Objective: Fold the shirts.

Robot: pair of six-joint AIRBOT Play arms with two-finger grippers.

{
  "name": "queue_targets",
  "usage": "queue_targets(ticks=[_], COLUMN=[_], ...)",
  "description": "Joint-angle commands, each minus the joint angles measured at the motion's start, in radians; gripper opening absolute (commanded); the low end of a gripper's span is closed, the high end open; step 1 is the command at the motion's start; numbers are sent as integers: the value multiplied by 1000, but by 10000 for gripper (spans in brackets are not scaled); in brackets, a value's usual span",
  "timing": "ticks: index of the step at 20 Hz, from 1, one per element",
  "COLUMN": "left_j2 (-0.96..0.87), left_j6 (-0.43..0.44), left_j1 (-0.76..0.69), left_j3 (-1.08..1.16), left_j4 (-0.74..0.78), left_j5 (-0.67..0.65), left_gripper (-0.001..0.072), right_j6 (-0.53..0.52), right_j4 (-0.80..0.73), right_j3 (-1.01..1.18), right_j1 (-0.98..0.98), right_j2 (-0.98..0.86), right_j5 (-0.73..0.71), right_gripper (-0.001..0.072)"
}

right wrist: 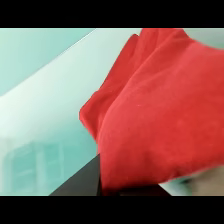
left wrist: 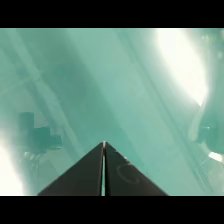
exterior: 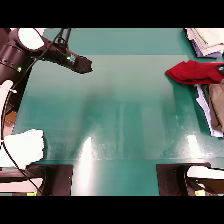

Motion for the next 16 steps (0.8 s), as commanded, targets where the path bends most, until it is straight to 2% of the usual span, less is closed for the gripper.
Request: queue_targets(ticks=[1, 7, 11, 16], left_j2=[0, 0, 0, 0], left_j6=[-13, -24, -24, -23], left_j1=[-42, -45, -45, -45], left_j3=[-8, -8, -8, -8], left_j4=[-2, 0, 1, 0], left_j5=[13, -1, -5, -18], left_gripper=[24, 24, 24, 24], right_j6=[-31, -28, 15, 145], right_j4=[-5, -6, -17, -329], right_j3=[108, 347, 375, 373], right_j1=[-60, -86, -149, -215], right_j2=[-38, -11, 69, 137], right_j5=[13, 53, 104, 301], right_gripper=[15, 15, 15, 15])
